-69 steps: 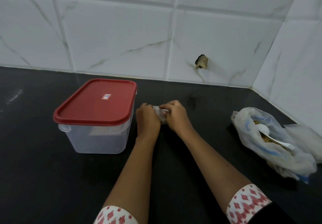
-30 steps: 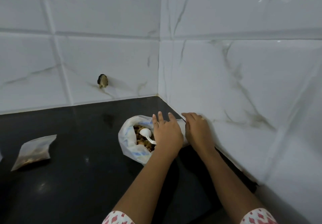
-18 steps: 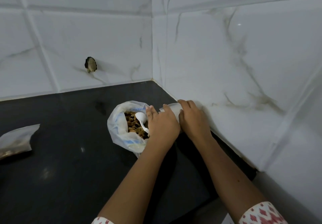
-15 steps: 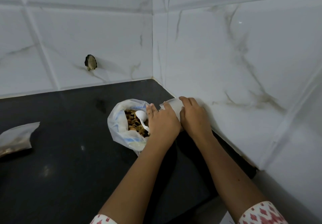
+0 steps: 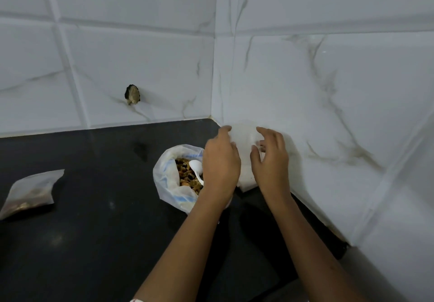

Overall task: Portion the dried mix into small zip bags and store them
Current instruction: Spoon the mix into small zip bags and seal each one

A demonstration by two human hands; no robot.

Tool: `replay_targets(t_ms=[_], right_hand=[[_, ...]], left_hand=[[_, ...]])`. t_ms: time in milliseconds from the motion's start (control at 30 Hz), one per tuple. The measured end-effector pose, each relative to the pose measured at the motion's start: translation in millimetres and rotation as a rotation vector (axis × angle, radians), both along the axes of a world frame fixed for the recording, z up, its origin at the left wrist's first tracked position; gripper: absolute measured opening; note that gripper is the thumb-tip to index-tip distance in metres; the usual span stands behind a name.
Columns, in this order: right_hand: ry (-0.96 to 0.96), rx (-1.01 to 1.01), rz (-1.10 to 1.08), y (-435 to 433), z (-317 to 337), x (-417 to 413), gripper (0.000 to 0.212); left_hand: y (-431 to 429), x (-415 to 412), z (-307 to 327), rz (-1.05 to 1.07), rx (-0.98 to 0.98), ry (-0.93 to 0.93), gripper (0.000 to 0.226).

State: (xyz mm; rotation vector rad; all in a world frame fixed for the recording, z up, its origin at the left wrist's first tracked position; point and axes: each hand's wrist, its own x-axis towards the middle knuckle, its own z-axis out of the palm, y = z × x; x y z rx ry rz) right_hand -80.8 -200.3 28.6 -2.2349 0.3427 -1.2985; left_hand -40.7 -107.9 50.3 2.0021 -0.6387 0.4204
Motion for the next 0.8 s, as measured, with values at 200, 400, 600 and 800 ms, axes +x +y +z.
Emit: replay_targets(t_ms=[200,400,600,800], right_hand=[[-0.115,0.054,0.181,51.0,30.1,8.9,0.043],[0.201,-0.03,0.207,100.9,47.4,51.9,0.022],[0.294,-0.109,0.176,120.4,36.7,64.7,0.011],[0.286,0.175,0.367,111.9,33.5,56.5,0.014]], left_hand=[[64.0,16.0,25.8,-0.029,-0.366,0.089,0.032],[138.8,45.4,18.8,0.041,-0.336,0.147,0.036],[162.4,65.4,12.8,-0.032,-0.147,0.183,0.038],[155.3,60.9,7.7,-0.064,0.505,0.066,0.109]])
